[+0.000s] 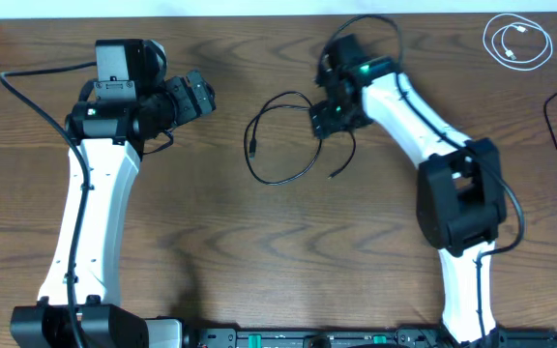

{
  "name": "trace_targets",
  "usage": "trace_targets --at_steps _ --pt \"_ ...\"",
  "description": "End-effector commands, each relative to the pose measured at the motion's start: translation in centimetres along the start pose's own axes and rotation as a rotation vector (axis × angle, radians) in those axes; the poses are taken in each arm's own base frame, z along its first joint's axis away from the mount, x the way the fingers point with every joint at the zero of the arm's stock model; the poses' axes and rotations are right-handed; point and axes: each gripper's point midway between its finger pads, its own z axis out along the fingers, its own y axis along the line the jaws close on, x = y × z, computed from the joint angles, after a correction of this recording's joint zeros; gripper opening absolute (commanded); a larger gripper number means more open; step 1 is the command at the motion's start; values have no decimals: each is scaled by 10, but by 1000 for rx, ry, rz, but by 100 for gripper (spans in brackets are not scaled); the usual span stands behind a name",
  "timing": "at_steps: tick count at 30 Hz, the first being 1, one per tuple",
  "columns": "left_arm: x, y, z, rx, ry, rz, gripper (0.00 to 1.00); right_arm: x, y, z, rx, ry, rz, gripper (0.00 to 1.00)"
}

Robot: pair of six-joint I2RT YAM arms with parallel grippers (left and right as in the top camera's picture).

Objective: Untangle cables

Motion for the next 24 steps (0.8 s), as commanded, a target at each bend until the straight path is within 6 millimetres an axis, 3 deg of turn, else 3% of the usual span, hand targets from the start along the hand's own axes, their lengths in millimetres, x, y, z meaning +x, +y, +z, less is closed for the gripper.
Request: trace_targets --at_steps 1,6,11,15,24 --pt "-3 -3 -2 11 -5 23 98 -3 10 14 19 -5 -191 81" --pt "-3 -3 -2 11 -6 23 98 0 -22 38 235 39 -289 79" --pt "-3 -3 -2 11 -5 23 98 2 -44 41 336 64 -300 77" --pt "-3 -3 -2 11 -6 23 98 11 -55 40 324 92 -226 73" --pt "-3 -3 -2 11 -6 23 98 55 -46 39 54 233 37 63"
